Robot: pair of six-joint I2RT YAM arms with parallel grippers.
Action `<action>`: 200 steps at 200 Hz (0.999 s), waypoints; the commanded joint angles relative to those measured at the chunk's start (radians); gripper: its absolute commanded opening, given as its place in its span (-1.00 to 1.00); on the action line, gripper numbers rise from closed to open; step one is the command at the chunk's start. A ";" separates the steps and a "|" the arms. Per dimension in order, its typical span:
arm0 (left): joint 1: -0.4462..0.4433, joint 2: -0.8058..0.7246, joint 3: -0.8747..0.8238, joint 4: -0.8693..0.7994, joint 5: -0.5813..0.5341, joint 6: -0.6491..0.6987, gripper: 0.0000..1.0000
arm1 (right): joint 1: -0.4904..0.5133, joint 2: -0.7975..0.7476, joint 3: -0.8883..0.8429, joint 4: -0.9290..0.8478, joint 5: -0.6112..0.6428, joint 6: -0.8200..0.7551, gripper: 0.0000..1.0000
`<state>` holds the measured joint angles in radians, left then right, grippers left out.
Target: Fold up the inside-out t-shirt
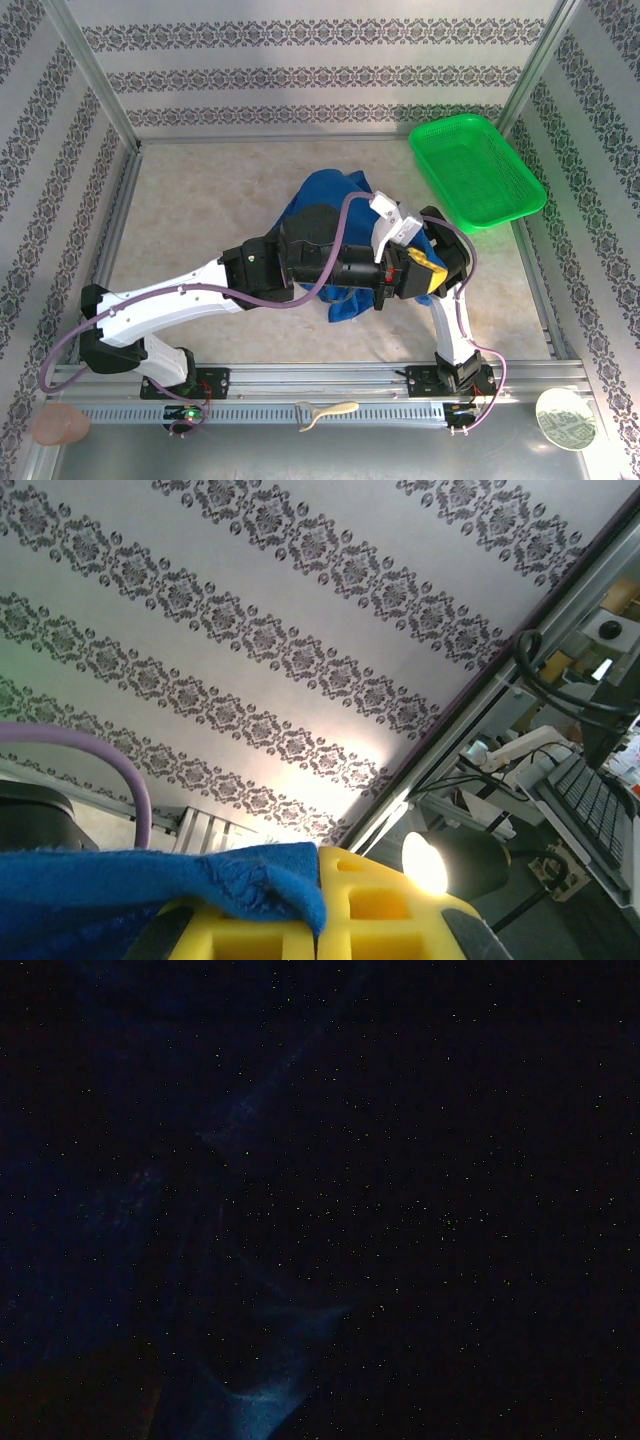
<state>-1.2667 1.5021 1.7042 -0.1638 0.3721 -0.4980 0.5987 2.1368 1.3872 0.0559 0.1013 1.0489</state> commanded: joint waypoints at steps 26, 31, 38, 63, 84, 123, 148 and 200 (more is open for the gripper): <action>-0.008 -0.033 -0.037 0.061 -0.024 0.033 -1.00 | 0.048 0.013 -0.010 -0.114 -0.034 -0.065 0.72; -0.005 -0.033 -0.040 0.061 -0.024 0.032 -1.00 | 0.054 0.010 -0.013 -0.137 -0.025 -0.076 0.72; 0.000 -0.036 -0.043 0.060 -0.024 0.032 -1.00 | 0.061 0.009 -0.008 -0.179 -0.011 -0.093 0.73; 0.011 -0.036 -0.052 0.060 -0.023 0.035 -1.00 | 0.090 0.022 0.042 -0.334 0.028 -0.158 0.76; 0.013 -0.032 -0.058 0.063 -0.023 0.031 -1.00 | 0.114 0.057 0.130 -0.456 0.041 -0.231 0.77; 0.022 -0.018 -0.058 0.063 -0.019 0.025 -1.00 | 0.104 0.038 0.126 -0.368 -0.190 -0.292 0.66; 0.027 -0.015 -0.064 0.073 -0.014 0.019 -1.00 | 0.107 0.044 0.157 -0.432 -0.130 -0.298 0.72; 0.037 -0.012 -0.067 0.070 -0.017 0.018 -1.00 | 0.153 0.159 0.308 -0.644 0.024 -0.346 0.82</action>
<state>-1.2430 1.5005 1.6455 -0.1627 0.3466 -0.4900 0.7155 2.2021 1.6211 -0.3893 0.0360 0.7547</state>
